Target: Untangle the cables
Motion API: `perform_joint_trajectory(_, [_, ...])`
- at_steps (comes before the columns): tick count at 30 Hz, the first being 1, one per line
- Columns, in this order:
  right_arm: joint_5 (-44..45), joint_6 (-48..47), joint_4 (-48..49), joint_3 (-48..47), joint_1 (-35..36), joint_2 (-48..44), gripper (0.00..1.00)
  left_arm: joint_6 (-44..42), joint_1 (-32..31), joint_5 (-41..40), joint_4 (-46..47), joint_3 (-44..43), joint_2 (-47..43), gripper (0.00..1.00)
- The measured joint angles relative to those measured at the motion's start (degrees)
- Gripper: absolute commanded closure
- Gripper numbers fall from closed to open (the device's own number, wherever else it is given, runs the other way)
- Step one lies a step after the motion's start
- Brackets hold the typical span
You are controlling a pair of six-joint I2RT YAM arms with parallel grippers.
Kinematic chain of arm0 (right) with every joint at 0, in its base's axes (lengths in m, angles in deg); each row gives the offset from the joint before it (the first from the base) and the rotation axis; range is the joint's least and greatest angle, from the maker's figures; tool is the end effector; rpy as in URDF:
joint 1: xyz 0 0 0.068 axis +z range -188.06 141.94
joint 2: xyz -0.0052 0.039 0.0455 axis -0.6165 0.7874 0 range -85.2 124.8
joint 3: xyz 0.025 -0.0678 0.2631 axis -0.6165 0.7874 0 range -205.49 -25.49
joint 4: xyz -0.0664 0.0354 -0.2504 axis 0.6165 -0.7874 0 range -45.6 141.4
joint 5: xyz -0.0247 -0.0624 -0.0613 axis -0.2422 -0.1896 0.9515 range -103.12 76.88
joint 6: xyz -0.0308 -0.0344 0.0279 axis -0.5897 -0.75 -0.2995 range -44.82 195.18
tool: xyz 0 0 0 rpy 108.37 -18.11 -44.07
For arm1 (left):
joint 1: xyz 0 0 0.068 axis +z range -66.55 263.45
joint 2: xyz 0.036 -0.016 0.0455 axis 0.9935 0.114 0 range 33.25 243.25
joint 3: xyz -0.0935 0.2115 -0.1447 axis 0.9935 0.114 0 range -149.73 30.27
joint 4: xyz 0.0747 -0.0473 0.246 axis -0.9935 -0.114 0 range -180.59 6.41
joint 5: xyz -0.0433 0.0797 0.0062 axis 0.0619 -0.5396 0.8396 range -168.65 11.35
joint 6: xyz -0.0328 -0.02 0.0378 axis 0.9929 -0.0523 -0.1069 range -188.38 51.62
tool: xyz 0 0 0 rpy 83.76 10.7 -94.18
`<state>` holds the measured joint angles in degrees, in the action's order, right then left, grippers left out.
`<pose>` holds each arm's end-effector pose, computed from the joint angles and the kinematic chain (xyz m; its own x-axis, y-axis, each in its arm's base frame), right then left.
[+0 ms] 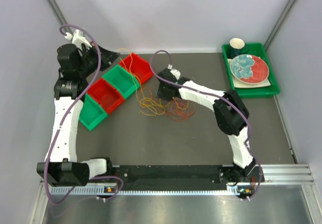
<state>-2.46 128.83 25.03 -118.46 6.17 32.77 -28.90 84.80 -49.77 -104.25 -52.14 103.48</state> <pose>0.3336 0.3156 0.2124 -0.8172 0.3090 -0.4864 0.0936 0.9040 0.4171 0.2618 -0.0110 0.4567 -0.4045 -0.5663 -0.7181 0.2590 0.6821 -0.6839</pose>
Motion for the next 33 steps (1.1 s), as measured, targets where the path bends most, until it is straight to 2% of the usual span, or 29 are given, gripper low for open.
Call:
perform_joint_trajectory(4, [-0.92, 1.55, -1.11, -5.03, -0.44, 4.79, 1.00, 0.00, 0.02, -0.07, -0.04, 0.00, 0.00, 1.00])
perform_joint_trajectory(7, [-0.92, 1.51, -0.68, -4.59, -0.87, 4.20, 1.00, -0.39, 0.07, -0.57, -0.44, -0.11, 0.00, 1.00])
perform_joint_trajectory(16, [2.23, -2.69, 5.92, 21.49, -8.00, -18.56, 1.00, -1.90, 2.03, -3.06, -1.55, -11.41, 7.32, 1.00])
perform_joint_trajectory(19, [4.52, -4.70, 7.65, 27.15, -10.43, -22.62, 1.00, -1.95, 2.58, -3.91, -1.79, -16.09, 9.77, 1.00])
perform_joint_trajectory(28, [6.49, -6.56, 9.51, 39.30, -11.47, -23.43, 1.00, -1.22, 6.73, -4.52, -1.42, -32.06, 15.91, 1.00])
perform_joint_trajectory(33, [7.26, -6.56, 12.28, 43.23, -12.63, -24.52, 1.00, 1.64, 10.19, -3.89, 1.31, -34.71, 18.14, 1.00])
